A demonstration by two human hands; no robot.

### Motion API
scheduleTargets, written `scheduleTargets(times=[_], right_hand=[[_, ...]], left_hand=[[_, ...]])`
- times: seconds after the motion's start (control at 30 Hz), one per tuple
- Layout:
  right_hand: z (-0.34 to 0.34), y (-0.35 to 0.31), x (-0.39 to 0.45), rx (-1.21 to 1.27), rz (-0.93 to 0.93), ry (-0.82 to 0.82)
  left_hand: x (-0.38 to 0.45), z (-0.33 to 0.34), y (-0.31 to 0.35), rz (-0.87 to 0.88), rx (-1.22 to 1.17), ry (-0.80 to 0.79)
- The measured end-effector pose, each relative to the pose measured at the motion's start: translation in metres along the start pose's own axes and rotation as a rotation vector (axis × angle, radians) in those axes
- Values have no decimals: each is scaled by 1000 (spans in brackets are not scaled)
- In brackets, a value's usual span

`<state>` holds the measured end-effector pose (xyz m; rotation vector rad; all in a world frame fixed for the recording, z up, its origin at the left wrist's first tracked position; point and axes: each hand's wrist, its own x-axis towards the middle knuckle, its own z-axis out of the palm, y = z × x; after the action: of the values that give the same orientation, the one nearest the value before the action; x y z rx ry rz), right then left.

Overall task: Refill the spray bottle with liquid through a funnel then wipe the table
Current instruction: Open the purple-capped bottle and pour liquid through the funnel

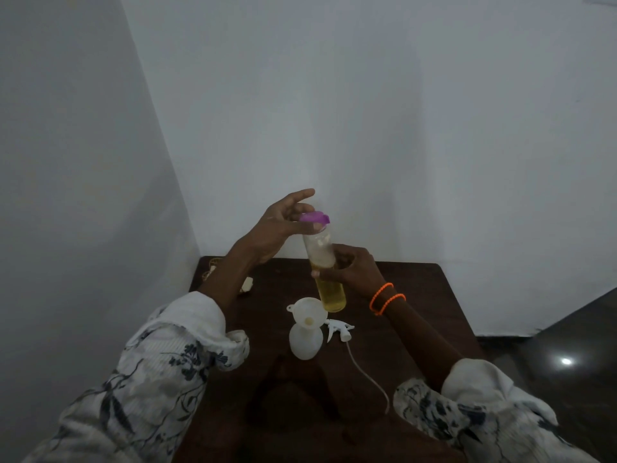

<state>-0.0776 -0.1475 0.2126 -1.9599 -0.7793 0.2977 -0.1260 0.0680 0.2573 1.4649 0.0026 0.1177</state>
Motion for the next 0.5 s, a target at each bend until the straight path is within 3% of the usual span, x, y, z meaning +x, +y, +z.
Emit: scheduleTargets(times=[0.23, 0.5], right_hand=[[3, 1, 0, -7, -7, 27], [0, 0, -2, -21, -2, 34]], left_hand=[[2, -4, -6, -9, -28, -57], [6, 2, -8, 33, 77, 114]])
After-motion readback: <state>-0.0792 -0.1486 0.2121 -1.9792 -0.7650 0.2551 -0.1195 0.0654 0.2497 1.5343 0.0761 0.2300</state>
